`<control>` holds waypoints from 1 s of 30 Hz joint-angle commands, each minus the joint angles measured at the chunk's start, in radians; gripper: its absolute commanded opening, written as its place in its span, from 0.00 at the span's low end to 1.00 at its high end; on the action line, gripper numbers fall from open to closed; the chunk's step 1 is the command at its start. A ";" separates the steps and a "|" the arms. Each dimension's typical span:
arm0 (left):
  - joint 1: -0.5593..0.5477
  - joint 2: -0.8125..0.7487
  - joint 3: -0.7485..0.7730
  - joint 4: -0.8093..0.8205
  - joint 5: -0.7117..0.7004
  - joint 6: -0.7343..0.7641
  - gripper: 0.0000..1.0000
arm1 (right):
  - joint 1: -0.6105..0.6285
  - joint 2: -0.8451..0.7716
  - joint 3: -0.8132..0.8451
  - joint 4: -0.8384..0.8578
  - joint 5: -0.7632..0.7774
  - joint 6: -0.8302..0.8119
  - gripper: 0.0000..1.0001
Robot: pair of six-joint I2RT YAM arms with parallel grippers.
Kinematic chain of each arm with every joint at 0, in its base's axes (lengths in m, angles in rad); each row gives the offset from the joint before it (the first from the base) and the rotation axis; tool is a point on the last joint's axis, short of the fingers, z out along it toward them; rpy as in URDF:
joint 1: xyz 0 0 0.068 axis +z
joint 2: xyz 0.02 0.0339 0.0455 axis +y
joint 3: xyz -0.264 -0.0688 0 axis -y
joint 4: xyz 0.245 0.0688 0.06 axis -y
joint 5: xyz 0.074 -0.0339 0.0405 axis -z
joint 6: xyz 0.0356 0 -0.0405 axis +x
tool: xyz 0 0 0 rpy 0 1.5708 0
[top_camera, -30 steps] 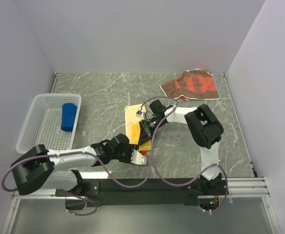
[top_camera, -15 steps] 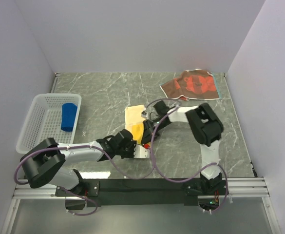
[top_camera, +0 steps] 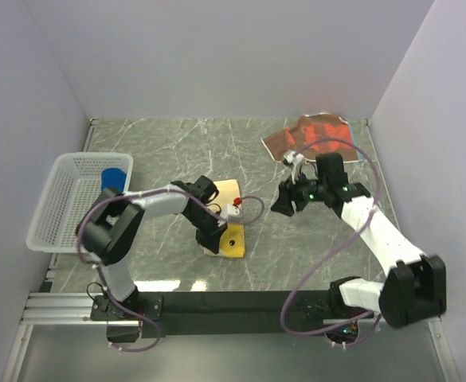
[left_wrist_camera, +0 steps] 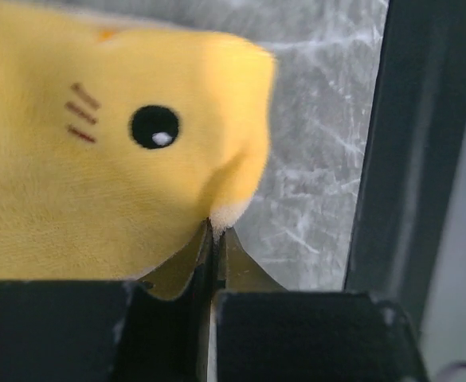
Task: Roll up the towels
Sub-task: Roll the towel
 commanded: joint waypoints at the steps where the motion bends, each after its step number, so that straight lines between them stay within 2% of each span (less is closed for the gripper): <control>1: 0.071 0.123 0.096 -0.240 0.179 0.043 0.01 | 0.009 -0.140 -0.066 -0.078 0.050 -0.174 0.64; 4: 0.109 0.215 0.136 -0.269 0.191 0.038 0.01 | 0.076 -0.219 -0.083 -0.165 0.040 -0.264 0.67; 7: 0.127 0.313 0.182 -0.294 0.184 0.011 0.01 | 0.272 -0.221 -0.103 -0.167 0.138 -0.283 0.66; 9: 0.135 0.389 0.206 -0.309 0.181 -0.009 0.01 | 0.402 -0.182 -0.112 -0.110 0.213 -0.274 0.61; 11: 0.152 0.426 0.226 -0.314 0.182 -0.018 0.01 | 0.481 -0.138 -0.106 -0.063 0.275 -0.257 0.59; 12: 0.158 0.447 0.229 -0.311 0.182 -0.040 0.01 | 0.521 -0.078 -0.092 -0.046 0.316 -0.260 0.54; 16: 0.190 0.482 0.251 -0.305 0.187 -0.077 0.01 | 0.698 0.048 -0.063 0.060 0.399 -0.237 0.50; 19: 0.203 0.507 0.274 -0.326 0.181 -0.080 0.01 | 0.769 0.120 -0.063 0.140 0.460 -0.226 0.50; 23: 0.219 0.509 0.282 -0.309 0.159 -0.104 0.01 | 0.848 0.172 -0.092 0.276 0.548 -0.214 0.56; 28: 0.239 0.516 0.286 -0.308 0.157 -0.114 0.01 | 0.894 0.244 -0.105 0.368 0.657 -0.232 0.56; 30: 0.241 0.521 0.288 -0.311 0.159 -0.114 0.01 | 0.895 0.295 -0.091 0.371 0.671 -0.232 0.52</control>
